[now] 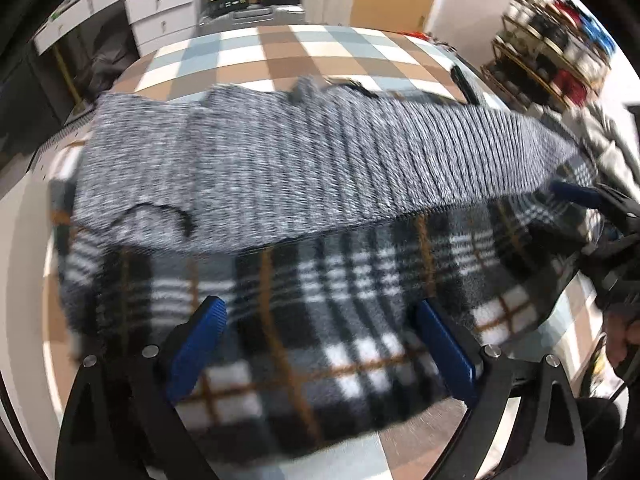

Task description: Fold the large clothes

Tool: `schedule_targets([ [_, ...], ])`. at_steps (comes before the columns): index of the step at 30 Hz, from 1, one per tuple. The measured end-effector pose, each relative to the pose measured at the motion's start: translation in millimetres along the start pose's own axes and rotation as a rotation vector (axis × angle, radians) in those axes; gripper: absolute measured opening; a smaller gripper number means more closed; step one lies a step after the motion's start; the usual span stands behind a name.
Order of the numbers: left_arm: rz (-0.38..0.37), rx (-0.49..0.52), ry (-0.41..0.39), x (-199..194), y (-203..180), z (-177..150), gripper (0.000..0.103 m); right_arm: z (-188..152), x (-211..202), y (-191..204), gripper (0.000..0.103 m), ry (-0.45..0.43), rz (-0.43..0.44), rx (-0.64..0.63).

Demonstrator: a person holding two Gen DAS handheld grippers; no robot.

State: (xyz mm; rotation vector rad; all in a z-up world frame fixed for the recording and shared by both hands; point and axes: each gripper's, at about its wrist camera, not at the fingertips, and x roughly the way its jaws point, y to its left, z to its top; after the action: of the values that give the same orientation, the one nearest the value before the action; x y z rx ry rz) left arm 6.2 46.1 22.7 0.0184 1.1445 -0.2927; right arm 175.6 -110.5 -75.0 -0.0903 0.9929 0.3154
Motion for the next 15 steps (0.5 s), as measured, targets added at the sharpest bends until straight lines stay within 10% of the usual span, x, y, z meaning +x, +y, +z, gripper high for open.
schedule_targets([
  [6, 0.041, 0.007, 0.007, -0.1, 13.1, -6.4, 0.094, -18.9, -12.7, -63.0, 0.103, 0.072, -0.198, 0.045],
  [15, -0.022, -0.006, -0.045, -0.8, 22.3, -23.3, 0.095, -38.4, 16.5, -78.4, 0.103, 0.135, -0.1, 0.133],
])
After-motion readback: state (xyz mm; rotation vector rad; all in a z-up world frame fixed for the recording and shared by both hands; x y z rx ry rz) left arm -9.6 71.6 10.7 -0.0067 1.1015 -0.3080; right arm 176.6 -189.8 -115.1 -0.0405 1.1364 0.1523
